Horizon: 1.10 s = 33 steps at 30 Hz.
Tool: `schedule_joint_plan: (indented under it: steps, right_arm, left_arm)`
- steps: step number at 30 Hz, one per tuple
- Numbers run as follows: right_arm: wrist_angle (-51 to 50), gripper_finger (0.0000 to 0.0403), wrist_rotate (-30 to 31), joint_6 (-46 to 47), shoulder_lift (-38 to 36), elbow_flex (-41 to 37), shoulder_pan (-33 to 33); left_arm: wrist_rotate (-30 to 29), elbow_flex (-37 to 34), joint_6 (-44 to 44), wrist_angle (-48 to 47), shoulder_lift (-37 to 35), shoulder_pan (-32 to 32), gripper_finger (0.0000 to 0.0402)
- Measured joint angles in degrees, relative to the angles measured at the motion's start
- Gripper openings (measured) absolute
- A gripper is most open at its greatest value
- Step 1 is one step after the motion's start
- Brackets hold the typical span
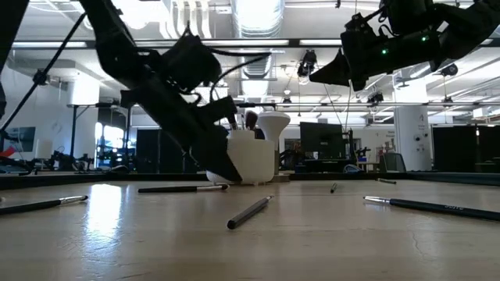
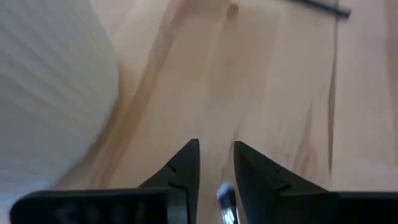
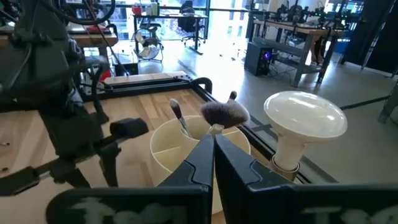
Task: Put items in baskets/containers
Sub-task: Put the black eyeshadow brush into the white organizer
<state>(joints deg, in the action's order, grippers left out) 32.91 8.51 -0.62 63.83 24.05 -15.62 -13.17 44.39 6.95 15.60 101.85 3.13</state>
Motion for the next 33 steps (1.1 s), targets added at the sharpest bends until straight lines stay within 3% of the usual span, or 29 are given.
schedule_joint_plan:
  steps: [15, 29, 33]
  right_arm:
    - [-0.07, 0.0008, 0.00, 0.04, 0.00, 0.00, 0.00]
    - [-0.04, 0.0008, 0.00, 0.09, 0.00, 0.00, 0.00]
    - [-0.02, 0.0008, 0.00, 0.07, 0.00, 0.00, 0.00]
  left_arm:
    - [-0.38, 1.98, 3.46, -9.63, 0.04, -0.26, 0.0101]
    - [-0.39, 1.80, 0.34, -11.42, -0.72, -0.23, 0.0007]
    - [-1.95, 1.55, 0.30, -12.55, -2.34, -0.28, 0.0004]
